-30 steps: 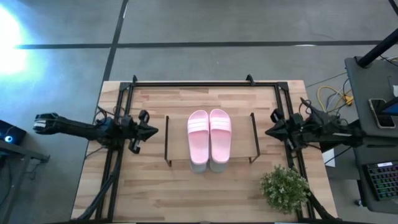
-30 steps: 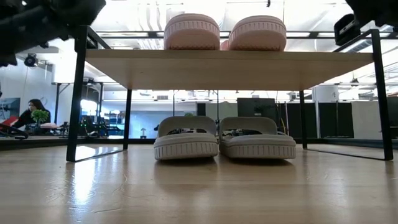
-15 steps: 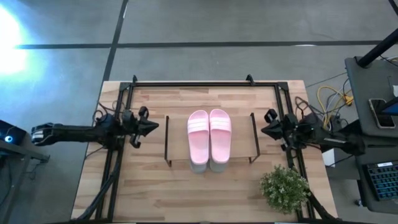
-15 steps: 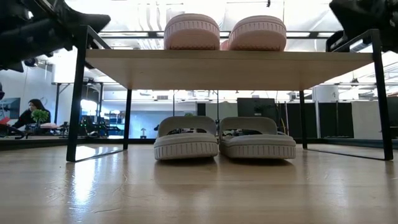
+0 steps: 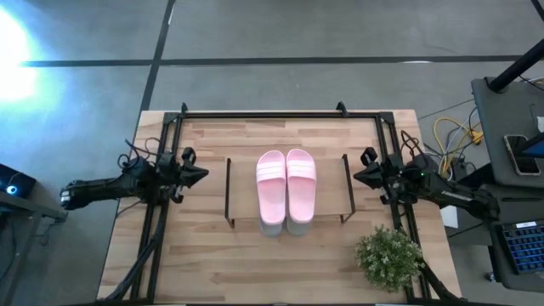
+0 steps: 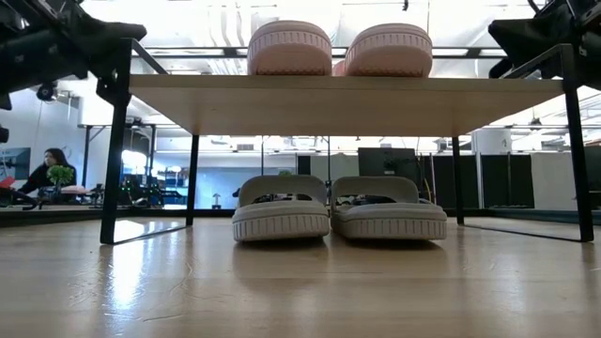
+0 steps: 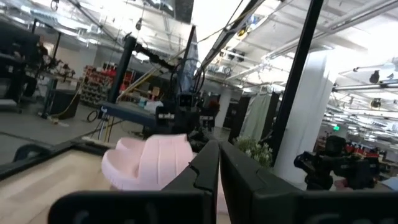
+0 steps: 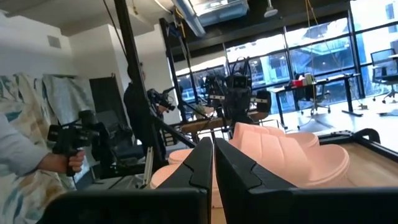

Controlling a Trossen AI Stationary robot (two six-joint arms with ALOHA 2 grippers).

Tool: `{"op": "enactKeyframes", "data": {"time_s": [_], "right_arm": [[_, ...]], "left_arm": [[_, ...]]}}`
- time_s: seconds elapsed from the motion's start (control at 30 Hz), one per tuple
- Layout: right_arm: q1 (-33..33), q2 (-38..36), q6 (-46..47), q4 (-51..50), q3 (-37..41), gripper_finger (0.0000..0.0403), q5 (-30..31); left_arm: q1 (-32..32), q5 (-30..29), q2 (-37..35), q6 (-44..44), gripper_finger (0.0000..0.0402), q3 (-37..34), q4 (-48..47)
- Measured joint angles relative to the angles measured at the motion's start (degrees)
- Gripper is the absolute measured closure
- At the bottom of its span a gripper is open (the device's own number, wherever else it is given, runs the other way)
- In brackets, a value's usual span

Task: Pick and place slides into the shelf
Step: Return to Home Position

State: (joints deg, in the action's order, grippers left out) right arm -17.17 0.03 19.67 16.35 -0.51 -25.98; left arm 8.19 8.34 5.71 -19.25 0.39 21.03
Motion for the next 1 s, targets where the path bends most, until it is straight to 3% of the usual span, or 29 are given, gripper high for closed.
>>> {"op": "enactKeyframes", "data": {"time_s": [0.13, 1.0], "right_arm": [[0.0, -0.02, -0.67, -0.06, 0.0, 0.0392, 0.02], [0.0, 0.13, 1.17, -10.56, 0.0, 0.0392, 0.55]], "left_arm": [[0.0, -0.05, -4.27, -1.5, 0.0401, -0.03, -5.04], [-0.04, 0.42, -1.29, 0.18, 0.0401, -0.07, -14.13]]}}
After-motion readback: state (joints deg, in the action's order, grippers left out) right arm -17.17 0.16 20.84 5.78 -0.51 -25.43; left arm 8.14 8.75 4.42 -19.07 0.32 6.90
